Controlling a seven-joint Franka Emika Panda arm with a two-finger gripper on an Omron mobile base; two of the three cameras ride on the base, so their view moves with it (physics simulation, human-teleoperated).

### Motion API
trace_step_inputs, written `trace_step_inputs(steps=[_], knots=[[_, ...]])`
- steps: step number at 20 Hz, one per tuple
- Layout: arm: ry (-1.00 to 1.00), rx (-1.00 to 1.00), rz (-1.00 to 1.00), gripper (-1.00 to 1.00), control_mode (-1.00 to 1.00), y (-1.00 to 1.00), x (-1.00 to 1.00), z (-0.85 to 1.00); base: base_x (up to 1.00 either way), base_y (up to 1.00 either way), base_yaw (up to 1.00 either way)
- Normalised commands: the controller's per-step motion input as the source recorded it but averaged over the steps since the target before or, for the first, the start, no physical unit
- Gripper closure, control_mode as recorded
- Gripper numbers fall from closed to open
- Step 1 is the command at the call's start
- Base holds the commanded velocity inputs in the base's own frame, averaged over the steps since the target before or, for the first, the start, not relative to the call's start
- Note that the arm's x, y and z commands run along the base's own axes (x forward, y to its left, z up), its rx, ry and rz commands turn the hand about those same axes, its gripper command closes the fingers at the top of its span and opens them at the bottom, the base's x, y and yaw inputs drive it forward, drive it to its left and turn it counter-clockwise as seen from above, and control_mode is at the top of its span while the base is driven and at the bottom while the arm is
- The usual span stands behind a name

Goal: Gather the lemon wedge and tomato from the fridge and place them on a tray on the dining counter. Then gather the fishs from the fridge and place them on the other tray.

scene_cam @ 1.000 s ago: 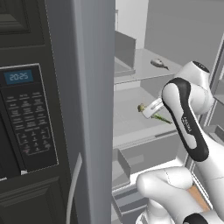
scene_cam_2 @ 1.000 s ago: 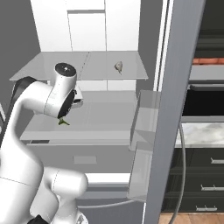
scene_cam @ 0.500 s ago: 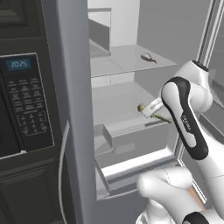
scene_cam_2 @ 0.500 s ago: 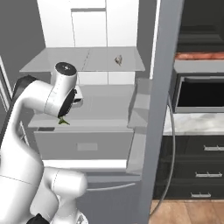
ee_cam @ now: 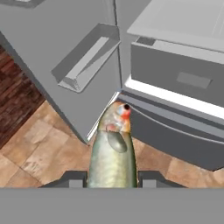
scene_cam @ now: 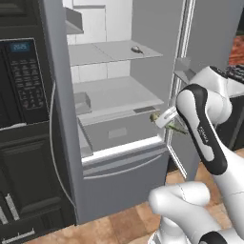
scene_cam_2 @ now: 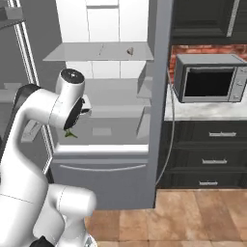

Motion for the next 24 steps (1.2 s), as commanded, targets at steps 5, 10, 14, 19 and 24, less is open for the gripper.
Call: trace_step_inputs(steps=[5,10,14,19,24], knots=[[0.00,0.00,0.00,1.00,1.00,0.00,0.00,0.00,-1.00,0.00,0.00],[0.00,0.00,0.00,1.00,1.00,0.00,0.00,0.00,-1.00,0.00,-0.01],[0.00,0.00,0.00,1.00,1.00,0.00,0.00,0.00,-0.98,0.00,-0.18],[0.00,0.00,0.00,1.00,1.00,0.00,0.00,0.00,-0.94,0.00,-0.30],[0.00,0.00,0.00,1.00,1.00,0.00,0.00,0.00,-0.84,0.00,-0.45]])
